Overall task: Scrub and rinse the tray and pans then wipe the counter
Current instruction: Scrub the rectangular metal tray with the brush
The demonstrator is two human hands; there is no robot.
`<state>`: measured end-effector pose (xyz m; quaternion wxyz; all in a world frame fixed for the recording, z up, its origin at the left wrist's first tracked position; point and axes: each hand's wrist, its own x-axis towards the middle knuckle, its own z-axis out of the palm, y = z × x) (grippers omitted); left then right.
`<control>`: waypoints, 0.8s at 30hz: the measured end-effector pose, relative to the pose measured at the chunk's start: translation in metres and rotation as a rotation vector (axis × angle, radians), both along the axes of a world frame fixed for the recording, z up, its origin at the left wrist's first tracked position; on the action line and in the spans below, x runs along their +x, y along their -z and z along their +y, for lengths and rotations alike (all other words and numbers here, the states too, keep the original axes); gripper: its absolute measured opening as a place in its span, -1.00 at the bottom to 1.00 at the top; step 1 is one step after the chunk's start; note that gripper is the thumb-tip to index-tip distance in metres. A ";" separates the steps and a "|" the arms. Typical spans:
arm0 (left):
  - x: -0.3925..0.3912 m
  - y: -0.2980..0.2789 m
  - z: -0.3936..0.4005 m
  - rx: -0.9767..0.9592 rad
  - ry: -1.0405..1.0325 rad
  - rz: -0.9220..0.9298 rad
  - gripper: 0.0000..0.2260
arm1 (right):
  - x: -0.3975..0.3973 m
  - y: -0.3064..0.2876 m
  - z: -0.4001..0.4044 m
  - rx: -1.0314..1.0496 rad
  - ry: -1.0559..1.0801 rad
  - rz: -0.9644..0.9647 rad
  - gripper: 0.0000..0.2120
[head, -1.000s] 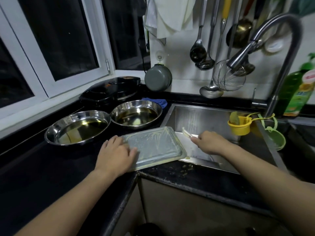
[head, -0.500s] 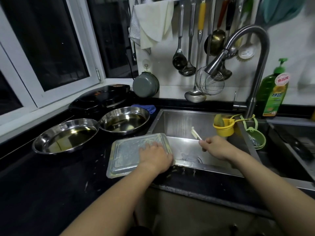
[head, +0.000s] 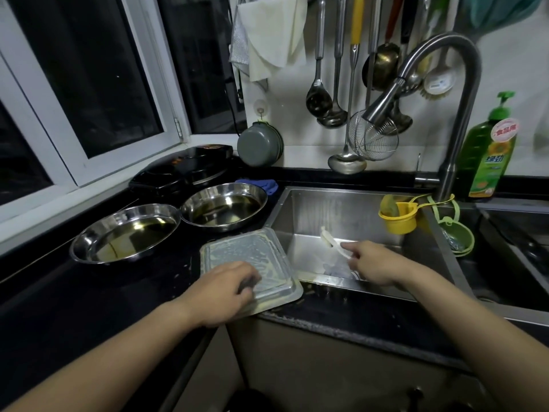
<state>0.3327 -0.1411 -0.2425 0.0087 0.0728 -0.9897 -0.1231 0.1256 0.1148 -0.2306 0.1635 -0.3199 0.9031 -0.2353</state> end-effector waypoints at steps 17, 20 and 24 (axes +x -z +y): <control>-0.016 0.035 0.010 -0.064 -0.278 -0.109 -0.50 | 0.065 0.006 -0.063 0.118 -0.118 0.148 -0.83; -0.016 0.036 0.009 -0.057 -0.282 -0.109 -0.50 | 0.062 0.013 -0.044 0.169 -0.160 0.119 -0.72; -0.018 0.040 0.009 -0.065 -0.296 -0.111 -0.49 | 0.090 0.017 -0.008 0.115 -0.168 0.047 -0.52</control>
